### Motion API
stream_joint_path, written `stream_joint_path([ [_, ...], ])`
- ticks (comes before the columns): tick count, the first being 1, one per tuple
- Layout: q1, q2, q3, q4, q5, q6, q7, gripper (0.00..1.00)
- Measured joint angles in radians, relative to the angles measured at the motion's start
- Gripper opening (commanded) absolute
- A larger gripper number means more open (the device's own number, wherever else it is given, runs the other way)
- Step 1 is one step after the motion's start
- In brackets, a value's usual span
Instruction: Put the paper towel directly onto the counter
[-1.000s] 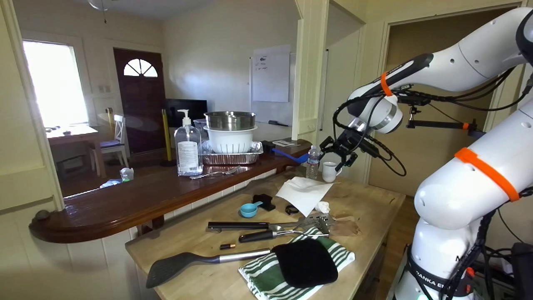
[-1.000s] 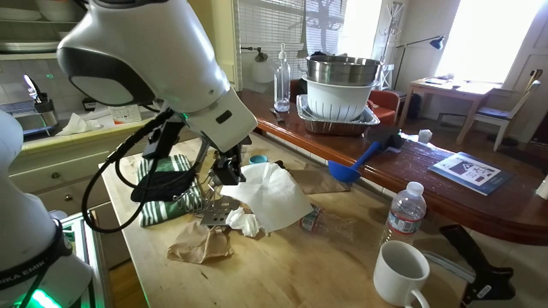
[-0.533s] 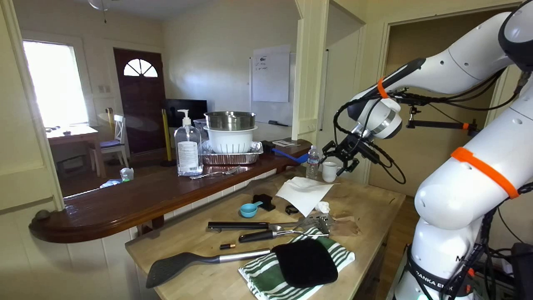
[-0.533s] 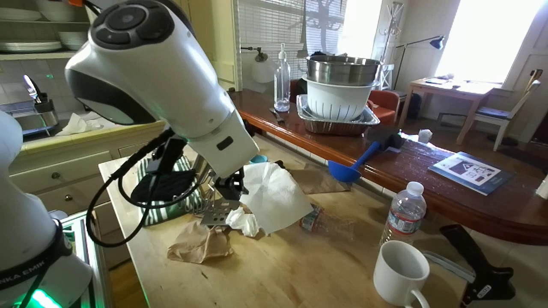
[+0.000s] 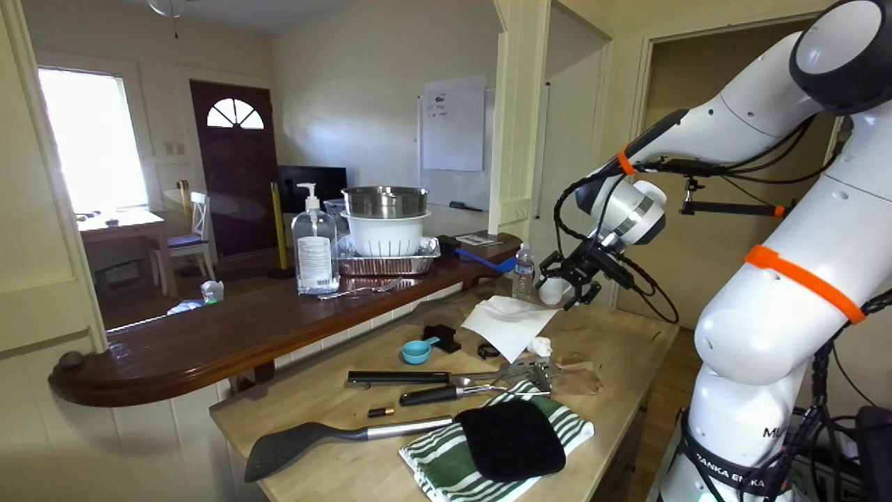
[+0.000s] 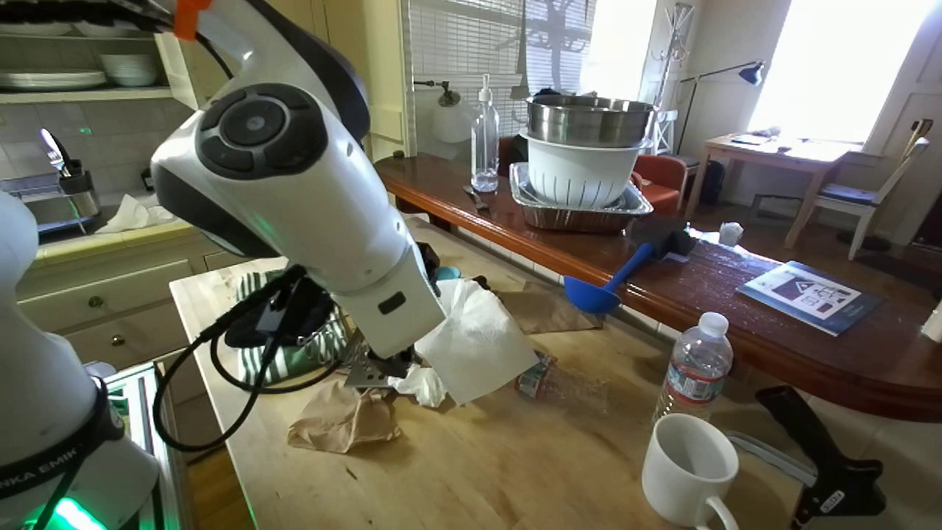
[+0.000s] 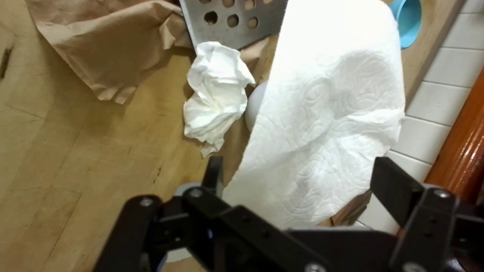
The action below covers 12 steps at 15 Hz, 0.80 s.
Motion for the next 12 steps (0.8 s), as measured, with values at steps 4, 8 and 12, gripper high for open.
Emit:
stream_joint_path([
  [4,0.013,0.062,-0.009,0.012,0.075,0.0,-0.042,1.0],
  [8,0.055,0.109,-0.043,0.036,0.194,0.0,-0.13,1.0],
  [12,0.087,0.162,-0.067,0.061,0.296,-0.002,-0.2,0.58],
])
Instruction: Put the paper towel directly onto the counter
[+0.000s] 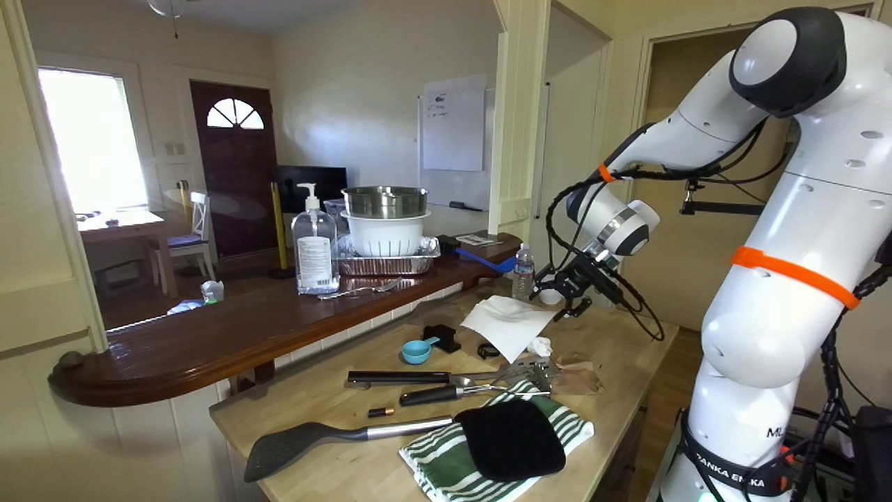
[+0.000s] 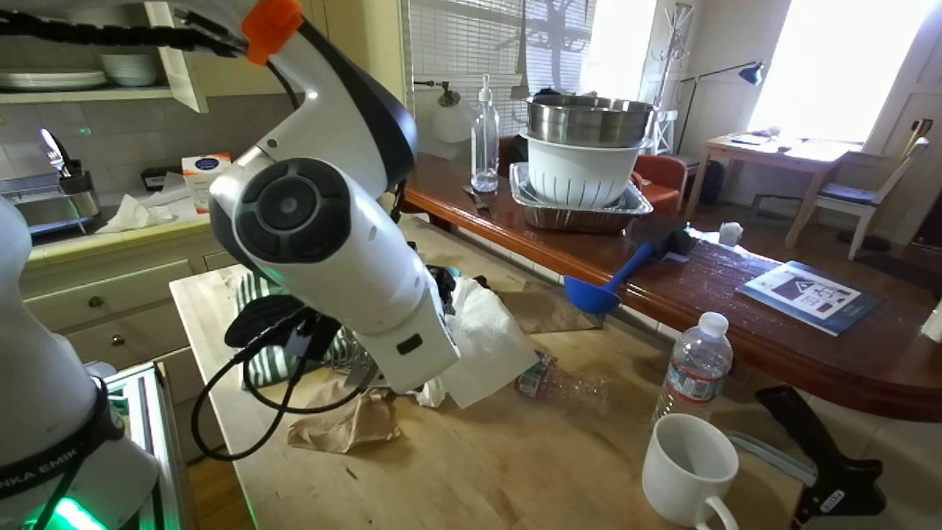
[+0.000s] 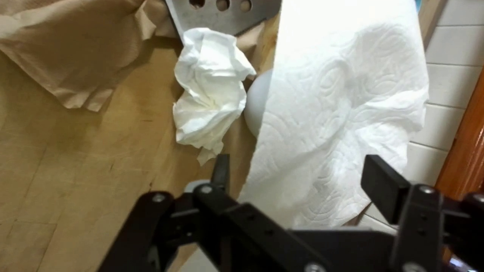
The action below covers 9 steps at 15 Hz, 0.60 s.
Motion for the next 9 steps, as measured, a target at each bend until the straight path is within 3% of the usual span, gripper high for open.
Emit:
stream_joint_path([
  [7,0.028,0.068,-0.003,0.041,0.118,-0.003,-0.104,0.04],
  [9,0.028,0.068,0.0,0.049,0.119,-0.004,-0.105,0.0],
])
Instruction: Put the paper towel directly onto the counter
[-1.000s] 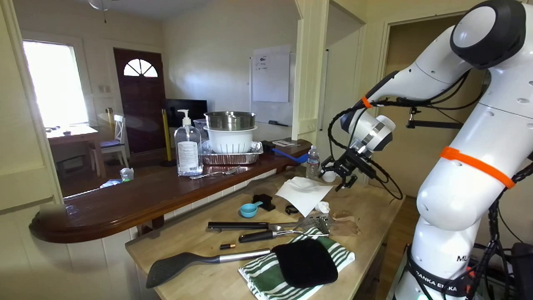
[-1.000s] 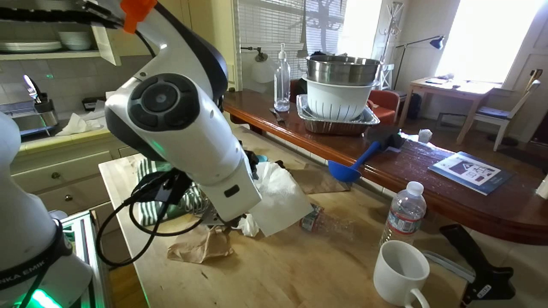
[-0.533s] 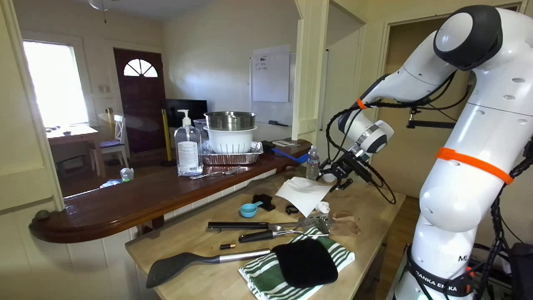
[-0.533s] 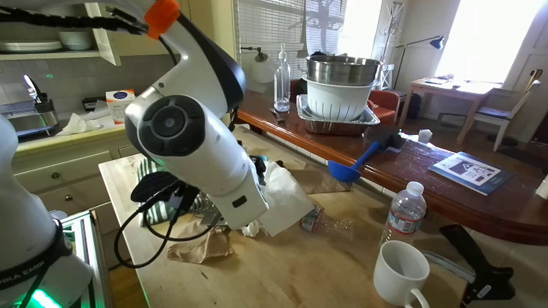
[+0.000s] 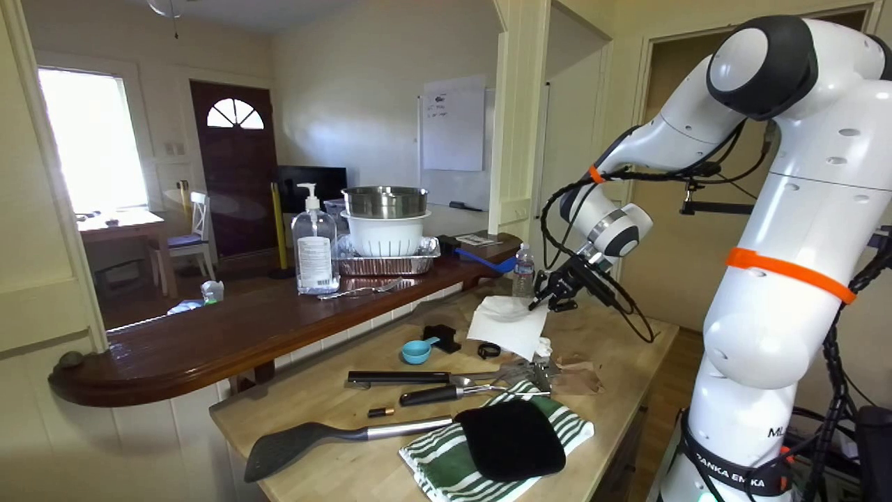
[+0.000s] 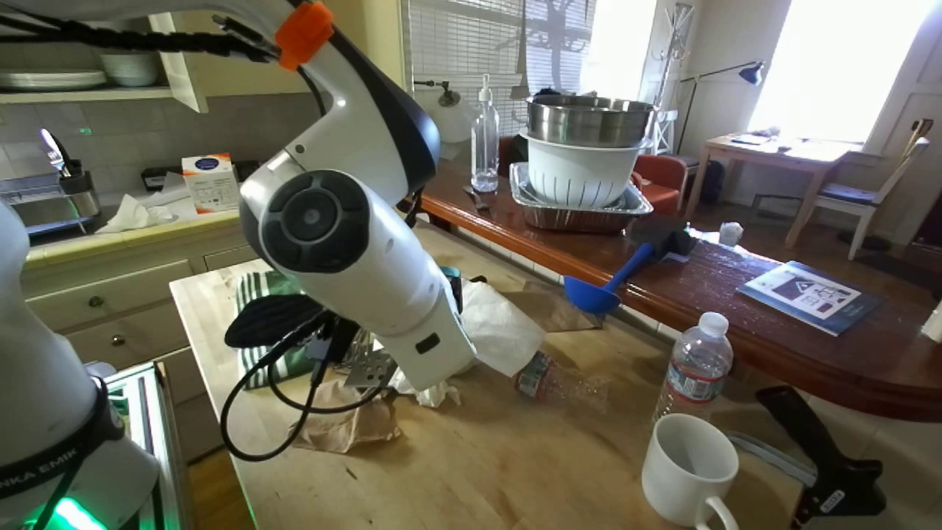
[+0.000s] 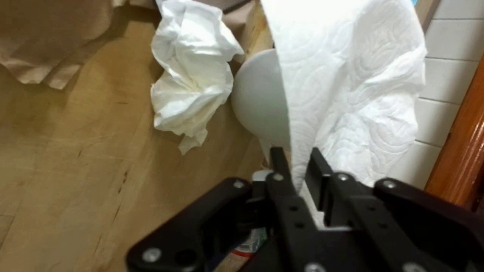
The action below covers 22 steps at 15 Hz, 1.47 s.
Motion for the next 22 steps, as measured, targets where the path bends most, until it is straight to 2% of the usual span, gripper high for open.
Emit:
stream_joint_path([
  [5,-0.124,-0.017,0.133,0.008,0.0,-0.002,0.016,0.0],
  [9,-0.235,-0.078,0.155,-0.007,-0.068,-0.002,0.057,0.0],
  [11,-0.301,-0.116,0.122,-0.017,-0.077,-0.022,0.055,0.0],
  [15,-0.413,-0.151,-0.01,-0.024,-0.008,-0.067,0.003,0.0],
  [19,-0.432,-0.11,-0.125,-0.023,0.198,-0.133,-0.168,0.0],
  [22,-0.424,-0.029,-0.133,-0.021,0.347,-0.209,-0.296,0.0],
])
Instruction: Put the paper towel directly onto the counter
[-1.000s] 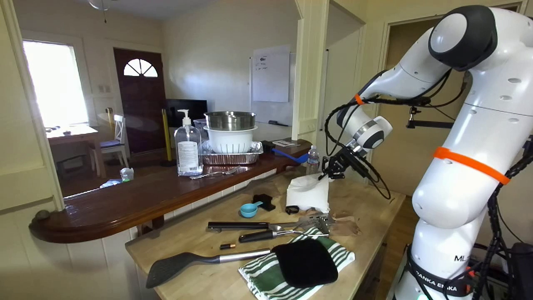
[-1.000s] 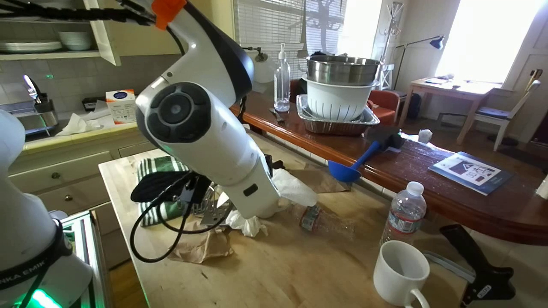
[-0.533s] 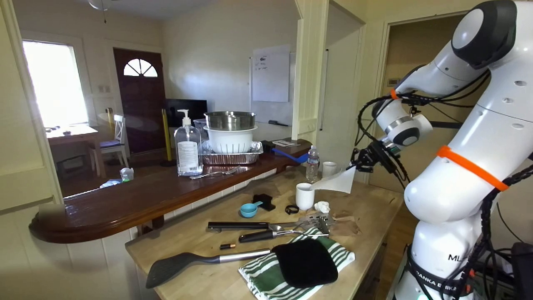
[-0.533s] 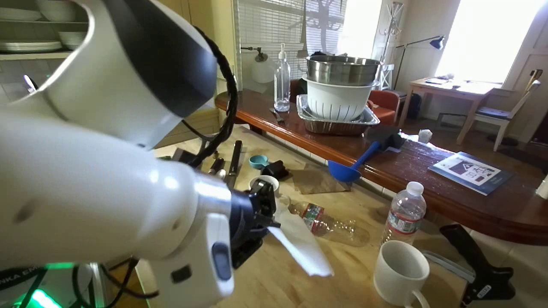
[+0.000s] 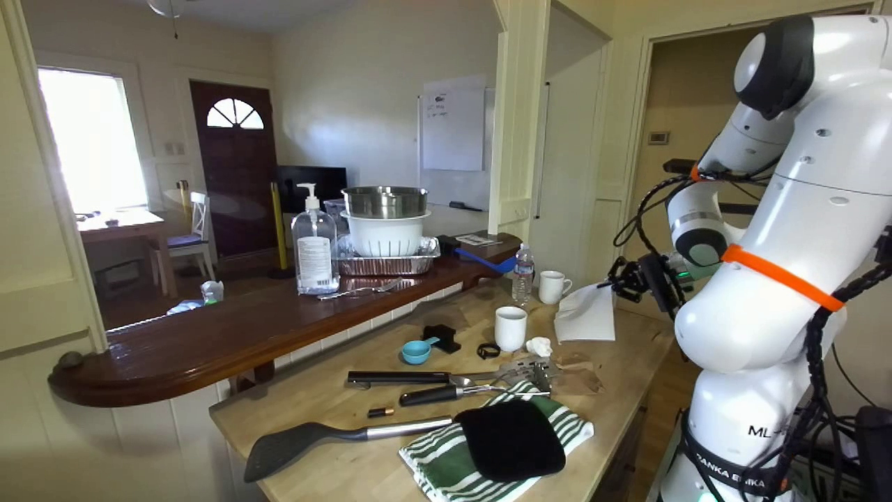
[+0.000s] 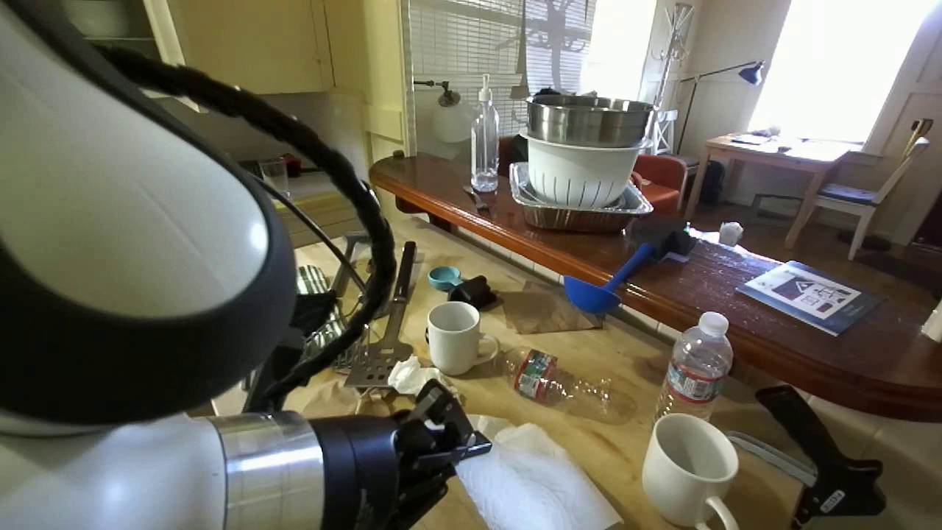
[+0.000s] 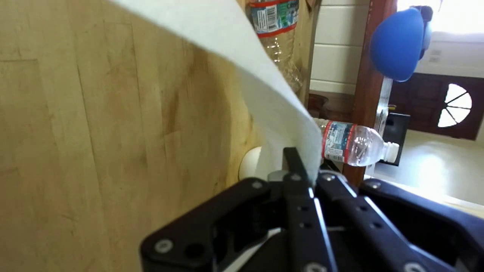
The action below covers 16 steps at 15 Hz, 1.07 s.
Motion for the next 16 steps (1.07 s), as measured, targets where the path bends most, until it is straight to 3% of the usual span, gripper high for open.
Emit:
stream_joint_path([
  [5,0.004,0.223,0.038,0.06,0.15,-0.152,-0.081,0.0],
  [6,0.003,0.272,0.047,0.083,0.152,-0.173,-0.078,0.26],
  [7,0.003,0.317,0.058,0.105,0.15,-0.182,-0.064,0.27],
  [11,0.003,0.447,0.097,0.186,0.051,-0.176,0.023,0.56],
  [14,0.03,0.434,0.085,0.224,-0.17,-0.092,0.164,0.78],
  [16,0.118,0.393,0.021,0.223,-0.334,-0.051,0.294,0.94],
])
